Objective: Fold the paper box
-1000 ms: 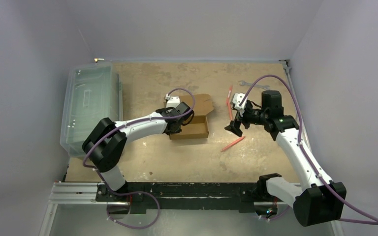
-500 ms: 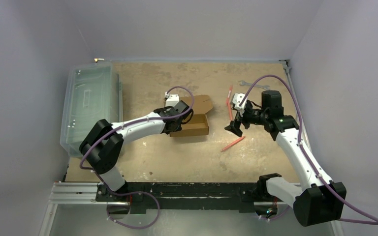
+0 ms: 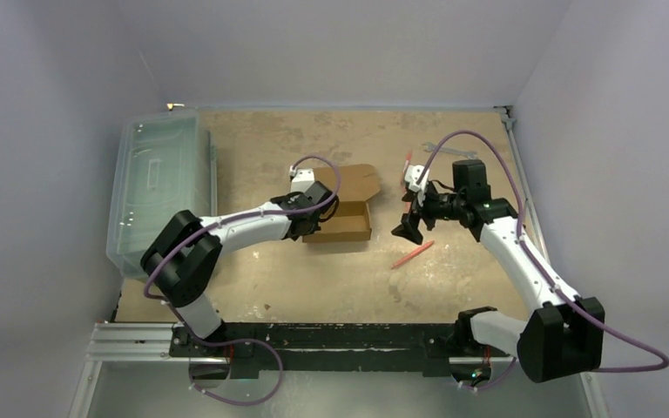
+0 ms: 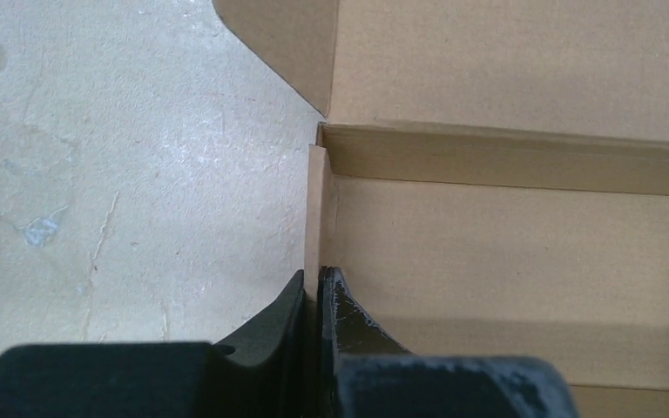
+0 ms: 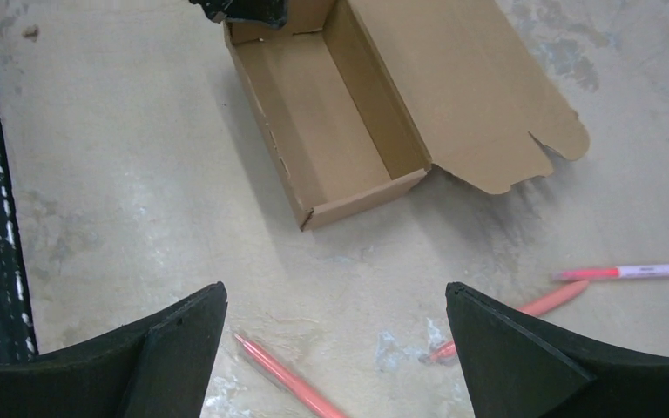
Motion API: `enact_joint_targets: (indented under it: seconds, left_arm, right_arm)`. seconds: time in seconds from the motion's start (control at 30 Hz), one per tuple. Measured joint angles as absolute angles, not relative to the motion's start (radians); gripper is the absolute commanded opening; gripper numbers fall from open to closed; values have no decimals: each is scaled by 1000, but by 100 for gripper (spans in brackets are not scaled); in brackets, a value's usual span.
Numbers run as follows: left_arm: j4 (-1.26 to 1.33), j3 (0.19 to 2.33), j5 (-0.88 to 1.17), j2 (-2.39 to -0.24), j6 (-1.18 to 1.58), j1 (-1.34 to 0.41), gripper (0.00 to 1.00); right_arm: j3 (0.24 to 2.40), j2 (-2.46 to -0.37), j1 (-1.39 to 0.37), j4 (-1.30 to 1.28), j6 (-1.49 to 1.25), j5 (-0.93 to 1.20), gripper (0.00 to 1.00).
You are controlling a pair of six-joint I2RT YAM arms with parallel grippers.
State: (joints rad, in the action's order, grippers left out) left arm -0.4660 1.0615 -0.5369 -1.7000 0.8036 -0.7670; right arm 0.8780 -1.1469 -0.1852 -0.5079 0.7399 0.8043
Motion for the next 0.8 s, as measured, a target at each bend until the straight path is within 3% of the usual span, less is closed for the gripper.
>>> enact_joint_targets:
  seconds: [0.27, 0.43, 0.57, 0.8]
  left_arm:
    - [-299, 804, -643, -1524, 858, -805, 0]
    - [-289, 754, -740, -1481, 896, -864, 0]
    - [-274, 754, -804, -1481, 928, -909, 0]
    - [-279, 754, -908, -1492, 1009, -988, 0]
  right_arm:
    - [807, -1193, -196, -231, 300, 796, 99]
    - [661, -1173, -226, 40, -39, 702, 99]
    - [635, -1201, -310, 149, -144, 609, 99]
    - [678, -1372, -383, 197, -162, 466, 83]
